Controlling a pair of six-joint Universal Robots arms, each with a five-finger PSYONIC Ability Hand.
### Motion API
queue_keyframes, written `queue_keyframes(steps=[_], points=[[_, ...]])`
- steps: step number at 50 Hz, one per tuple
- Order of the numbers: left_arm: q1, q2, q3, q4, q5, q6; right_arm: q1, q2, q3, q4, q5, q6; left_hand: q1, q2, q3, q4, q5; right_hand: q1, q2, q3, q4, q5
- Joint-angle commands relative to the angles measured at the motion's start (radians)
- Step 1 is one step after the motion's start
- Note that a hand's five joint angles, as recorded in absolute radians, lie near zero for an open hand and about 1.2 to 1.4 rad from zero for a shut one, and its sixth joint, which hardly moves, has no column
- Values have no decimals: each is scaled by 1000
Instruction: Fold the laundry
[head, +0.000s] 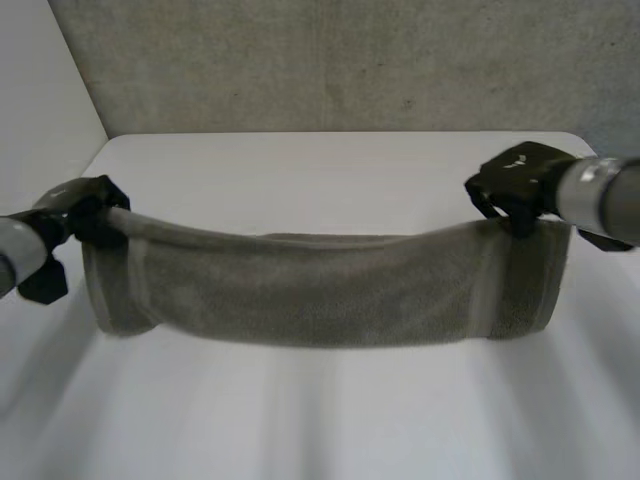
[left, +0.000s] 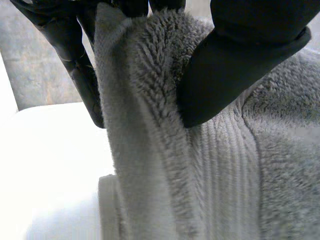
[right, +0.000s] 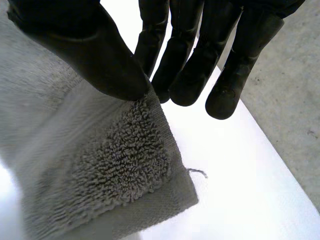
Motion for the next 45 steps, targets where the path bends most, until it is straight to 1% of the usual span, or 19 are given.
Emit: queue_keyframes(steps=[1, 2, 3, 4, 5, 6, 7, 8, 9, 13, 16, 22, 27, 29, 32, 38, 42, 44, 45], points=[[-83, -182, 420, 4, -150, 20, 93, 227, -421, -142, 135, 6, 207, 178, 179, 177, 205, 56, 59, 54, 54, 54], [-83, -182, 421, 5, -150, 20, 101, 238, -498, -226, 143, 10, 207, 178, 179, 177, 205, 56, 59, 54, 54, 54], [-111, -191, 521, 17, -170, 14, 101, 238, -499, -227, 143, 10, 207, 178, 179, 177, 205, 56, 59, 54, 54, 54], [-132, -193, 617, 37, -187, 0, 108, 238, -558, -321, 148, 23, 207, 178, 179, 177, 205, 56, 59, 54, 54, 54], [-133, -193, 618, 37, -187, 0, 116, 229, -589, -423, 154, 46, 207, 178, 179, 177, 205, 56, 59, 54, 54, 54], [-143, -190, 689, 72, -204, -20, 116, 229, -589, -424, 154, 46, 207, 178, 179, 177, 205, 56, 59, 54, 54, 54], [-143, -190, 690, 72, -204, -20, 119, 204, -591, -522, 161, 76, 207, 178, 179, 177, 205, 56, 59, 54, 54, 54], [-148, -182, 744, 121, -220, -44, 119, 204, -591, -523, 161, 76, 207, 178, 179, 177, 205, 56, 59, 54, 54, 54], [-151, -174, 778, 177, -234, -72, 118, 172, -578, -616, 172, 104, 207, 178, 179, 177, 205, 56, 59, 54, 54, 54], [-152, -151, 799, 287, -259, -127, 119, 86, -485, -790, 172, 139, 207, 178, 179, 177, 205, 56, 59, 54, 54, 54], [-152, -141, 783, 349, -267, -170, 119, 69, -456, -793, 171, 138, 207, 178, 179, 177, 205, 56, 59, 54, 54, 54], [-140, -142, 638, 356, -260, -193, 113, 46, -341, -718, 160, 136, 207, 178, 179, 177, 205, 56, 59, 54, 54, 54], [-125, -145, 443, 370, -250, -189, 108, 55, -222, -637, 123, 135, 207, 178, 179, 177, 205, 56, 59, 54, 54, 54], [-120, -151, 384, 380, -245, -187, 107, 65, -93, -620, 73, 132, 207, 178, 179, 177, 205, 56, 59, 54, 54, 54], [-119, -171, 269, 423, -216, -181, 107, 94, 39, -629, 24, 116, 207, 178, 179, 177, 205, 56, 59, 54, 54, 54], [-111, -258, 72, 555, -121, -172, 107, 152, 192, -652, 8, 53, 207, 178, 179, 177, 205, 56, 59, 54, 54, 54], [-97, -288, 13, 589, -93, -135, 105, 181, 281, -655, 10, -25, 207, 178, 179, 177, 205, 56, 59, 54, 54, 54], [-80, -286, -27, 583, -86, -53, 105, 180, 298, -654, 11, -40, 207, 178, 179, 177, 205, 56, 59, 54, 54, 54], [-80, -286, -27, 583, -86, -52, 98, 168, 313, -651, 14, -46, 207, 178, 179, 177, 205, 56, 59, 54, 54, 54]])
